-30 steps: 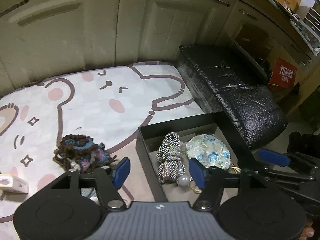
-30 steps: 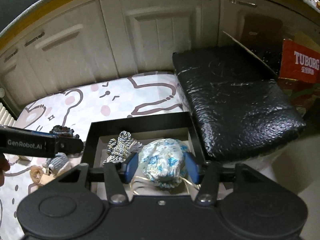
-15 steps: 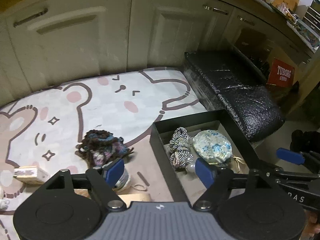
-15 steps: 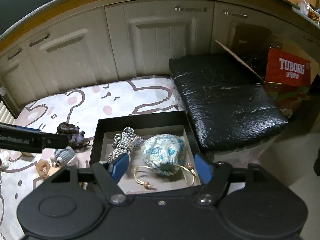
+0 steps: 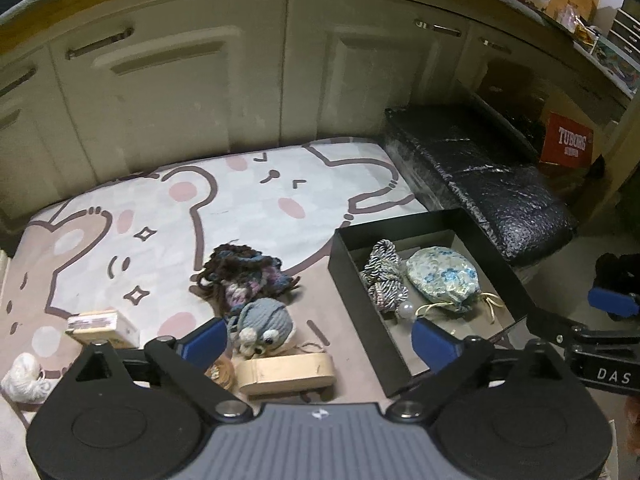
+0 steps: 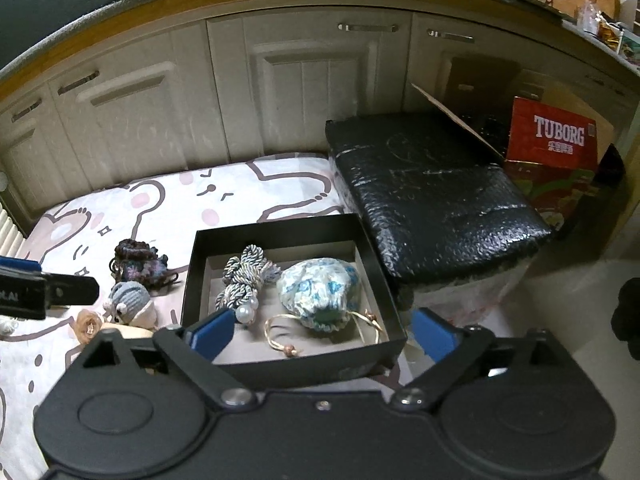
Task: Organize objects
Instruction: 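Withdraw both open tools up and away from the black box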
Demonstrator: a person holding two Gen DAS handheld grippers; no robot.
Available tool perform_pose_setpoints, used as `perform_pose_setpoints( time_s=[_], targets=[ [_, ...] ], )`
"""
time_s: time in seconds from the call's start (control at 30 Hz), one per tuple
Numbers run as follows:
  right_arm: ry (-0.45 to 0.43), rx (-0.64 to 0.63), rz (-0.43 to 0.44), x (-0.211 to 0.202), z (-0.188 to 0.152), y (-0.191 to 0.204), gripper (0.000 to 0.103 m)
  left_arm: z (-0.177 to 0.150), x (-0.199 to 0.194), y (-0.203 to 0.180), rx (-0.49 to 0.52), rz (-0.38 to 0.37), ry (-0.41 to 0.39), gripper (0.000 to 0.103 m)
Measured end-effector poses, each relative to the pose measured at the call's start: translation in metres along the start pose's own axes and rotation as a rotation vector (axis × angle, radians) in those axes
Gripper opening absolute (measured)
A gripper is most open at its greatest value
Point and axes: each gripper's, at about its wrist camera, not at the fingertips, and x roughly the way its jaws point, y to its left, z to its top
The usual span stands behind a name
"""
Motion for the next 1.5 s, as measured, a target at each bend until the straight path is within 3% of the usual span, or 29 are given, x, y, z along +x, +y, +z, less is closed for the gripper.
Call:
perform_pose_setpoints(
  time_s=[0.2, 0.77, 1.5],
  targets=[
    [0.002, 0.009, -0.009, -0.006, -0.009, 0.003, 0.103, -0.008, -0.009, 0.007, -0.004, 0.014, -0.008, 0.101],
    [0.008, 0.050, -0.053, -0.023, -0.019, 0.007, 0.103, -0.031, -0.024, 0.026, -0.006, 0.054, -0.007, 0.103],
    [-0.009, 0.038, -0.046, -0.016, -0.015, 0.030, 0.103, -0.034, -0.023, 0.065, -0.033, 0.125, -0.035, 0.103]
  ],
)
